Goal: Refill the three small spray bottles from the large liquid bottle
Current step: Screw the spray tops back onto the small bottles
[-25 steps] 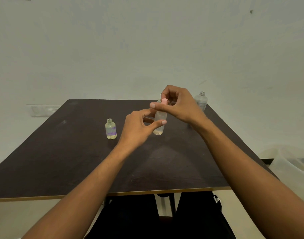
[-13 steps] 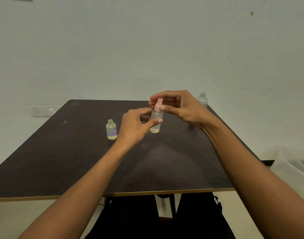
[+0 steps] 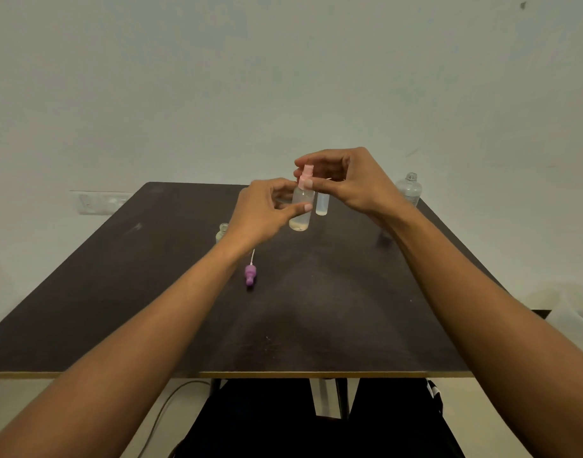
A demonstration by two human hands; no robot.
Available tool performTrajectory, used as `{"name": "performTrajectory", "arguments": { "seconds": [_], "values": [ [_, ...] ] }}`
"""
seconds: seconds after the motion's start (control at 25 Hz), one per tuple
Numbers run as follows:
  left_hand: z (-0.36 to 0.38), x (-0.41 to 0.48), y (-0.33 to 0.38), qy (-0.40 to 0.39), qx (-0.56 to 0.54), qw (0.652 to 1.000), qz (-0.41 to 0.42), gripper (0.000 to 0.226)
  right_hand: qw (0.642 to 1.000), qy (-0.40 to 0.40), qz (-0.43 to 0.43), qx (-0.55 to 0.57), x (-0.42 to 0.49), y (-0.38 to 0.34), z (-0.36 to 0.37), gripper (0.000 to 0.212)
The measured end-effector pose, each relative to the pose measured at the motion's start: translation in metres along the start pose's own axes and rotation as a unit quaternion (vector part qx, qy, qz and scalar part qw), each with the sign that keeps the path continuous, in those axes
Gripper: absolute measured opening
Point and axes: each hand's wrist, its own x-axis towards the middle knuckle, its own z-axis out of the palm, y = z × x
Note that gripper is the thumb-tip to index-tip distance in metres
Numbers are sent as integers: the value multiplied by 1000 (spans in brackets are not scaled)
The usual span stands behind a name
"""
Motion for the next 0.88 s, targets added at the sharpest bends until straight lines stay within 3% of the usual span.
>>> {"name": "performTrajectory", "arguments": {
  "seconds": [0.2, 0.44, 0.88],
  "values": [
    [0, 64, -36, -39, -16, 998, -48, 46, 998, 28, 6, -49, 52, 38, 4, 34],
    [17, 144, -72, -94, 39, 991, -85, 38, 992, 36, 33, -117, 108, 103, 7, 29],
    [61, 208, -128, -147, 111, 971, -153, 45, 978, -4, 95, -186, 149, 184, 20, 20]
  ]
}}
